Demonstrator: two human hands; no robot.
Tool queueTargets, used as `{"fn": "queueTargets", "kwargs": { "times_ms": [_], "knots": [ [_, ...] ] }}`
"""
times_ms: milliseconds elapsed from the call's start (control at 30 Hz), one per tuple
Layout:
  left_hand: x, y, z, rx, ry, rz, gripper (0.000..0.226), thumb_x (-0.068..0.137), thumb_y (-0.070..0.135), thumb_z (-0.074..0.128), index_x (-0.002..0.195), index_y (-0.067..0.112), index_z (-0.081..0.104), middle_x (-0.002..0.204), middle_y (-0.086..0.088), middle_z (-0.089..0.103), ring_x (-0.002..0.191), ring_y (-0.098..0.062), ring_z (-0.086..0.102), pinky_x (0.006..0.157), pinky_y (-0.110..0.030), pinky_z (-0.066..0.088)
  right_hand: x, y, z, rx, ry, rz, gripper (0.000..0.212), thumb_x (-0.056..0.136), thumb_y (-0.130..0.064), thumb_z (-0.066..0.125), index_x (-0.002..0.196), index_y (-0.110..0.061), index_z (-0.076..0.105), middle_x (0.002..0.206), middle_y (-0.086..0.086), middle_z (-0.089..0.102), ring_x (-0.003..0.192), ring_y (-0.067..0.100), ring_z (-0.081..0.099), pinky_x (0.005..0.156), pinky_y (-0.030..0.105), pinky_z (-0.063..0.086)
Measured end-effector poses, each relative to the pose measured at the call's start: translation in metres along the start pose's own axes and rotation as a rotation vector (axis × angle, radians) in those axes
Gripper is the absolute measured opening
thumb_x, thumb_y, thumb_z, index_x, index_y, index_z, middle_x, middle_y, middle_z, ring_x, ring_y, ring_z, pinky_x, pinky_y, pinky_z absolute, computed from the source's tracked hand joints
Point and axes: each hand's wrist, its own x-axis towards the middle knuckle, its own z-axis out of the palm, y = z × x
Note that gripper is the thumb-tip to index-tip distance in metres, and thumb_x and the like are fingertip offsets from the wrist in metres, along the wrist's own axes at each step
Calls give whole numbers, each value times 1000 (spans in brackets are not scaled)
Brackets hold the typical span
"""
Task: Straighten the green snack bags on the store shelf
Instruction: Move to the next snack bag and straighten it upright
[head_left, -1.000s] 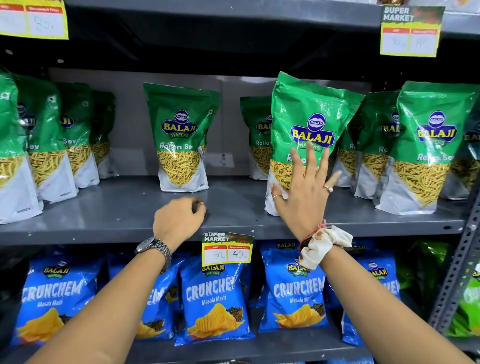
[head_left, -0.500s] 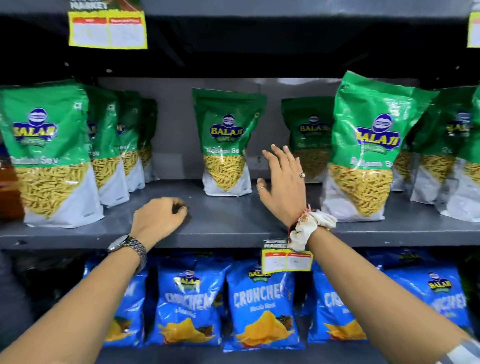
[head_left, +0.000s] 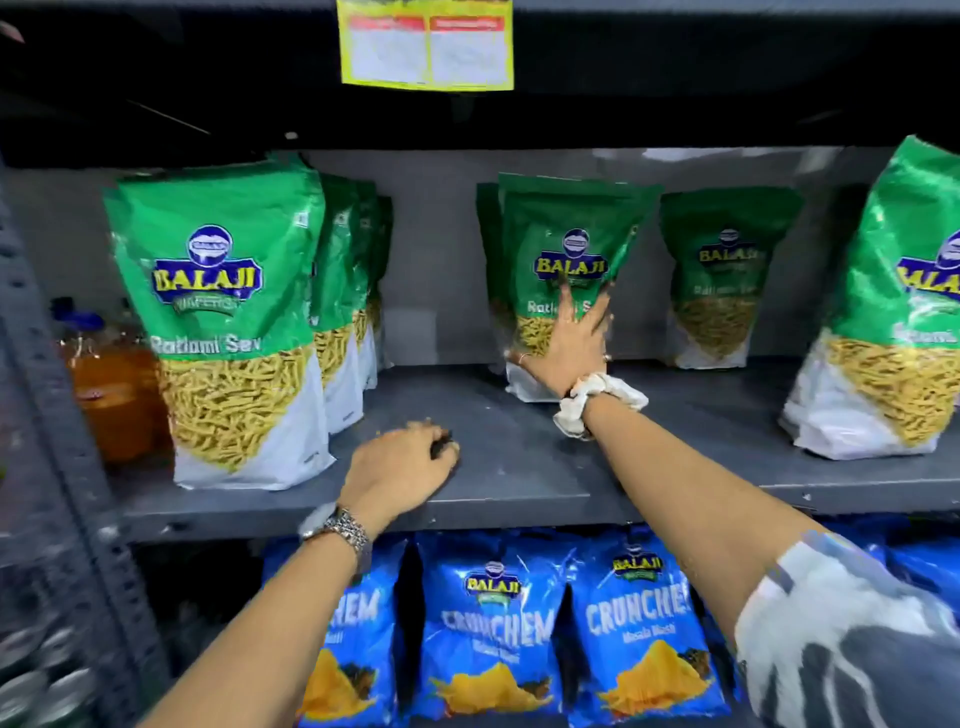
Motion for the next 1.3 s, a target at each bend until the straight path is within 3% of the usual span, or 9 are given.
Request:
{"fn": "queueTargets", "kwargs": {
  "times_ms": [133, 267, 667, 867, 1300],
  "knots": [
    [-3, -3, 5, -4, -53, 45, 49, 96, 48, 30, 139, 29, 43, 158, 4, 26, 145, -16, 25, 120, -42, 18, 3, -2, 8, 36, 49, 113, 110, 66, -49, 79, 148, -30, 9, 148, 32, 14, 131, 49, 30, 97, 59, 41],
    [-5, -4, 7, -9, -41, 71, 51, 96, 47, 29, 143, 28, 38, 159, 2, 25, 146, -15, 22, 121, -41, 15, 0, 2, 9, 71, 92, 98, 103, 69, -40, 80, 147, -31, 13, 132, 26, 32, 118, 44, 40, 91, 55, 45],
    [-7, -7, -1, -22, -76, 89, 52, 96, 46, 31, 145, 29, 36, 159, 3, 24, 146, -15, 22, 120, -39, 16, -46, -1, -32, 154, 121, 28, 101, 66, -30, 83, 144, -39, 20, 131, 20, 36, 116, 41, 42, 88, 49, 45],
    [-6, -6, -1, 10, -128, 90, 55, 97, 46, 27, 148, 27, 31, 160, 0, 20, 148, -18, 18, 121, -43, 13, -97, -3, -67, 161, 175, -7, 101, 64, -37, 82, 142, -47, 19, 124, 13, 39, 116, 36, 43, 77, 49, 50],
    [-5, -5, -3, 24, -182, 77, 56, 98, 47, 26, 150, 27, 25, 161, 1, 15, 148, -17, 14, 122, -42, 8, -155, -10, -113, 165, 187, 7, 102, 62, -44, 81, 142, -52, 17, 131, 9, 37, 122, 30, 38, 78, 50, 50]
  ]
}}
